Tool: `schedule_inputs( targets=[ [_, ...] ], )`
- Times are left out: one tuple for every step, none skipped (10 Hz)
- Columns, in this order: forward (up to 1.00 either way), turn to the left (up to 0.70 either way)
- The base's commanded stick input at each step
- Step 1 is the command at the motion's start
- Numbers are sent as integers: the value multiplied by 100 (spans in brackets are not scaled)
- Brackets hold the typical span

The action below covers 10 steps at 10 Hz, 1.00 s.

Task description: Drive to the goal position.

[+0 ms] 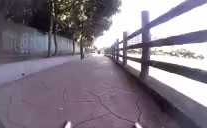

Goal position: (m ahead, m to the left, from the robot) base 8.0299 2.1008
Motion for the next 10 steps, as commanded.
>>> schedule_inputs(
  targets=[
    [0, 0],
    [39, 0],
    [70, 0],
    [52, 0],
    [0, 0],
    [0, 0],
    [0, 0],
    [0, 0],
    [0, 0],
    [0, 0]
  ],
)
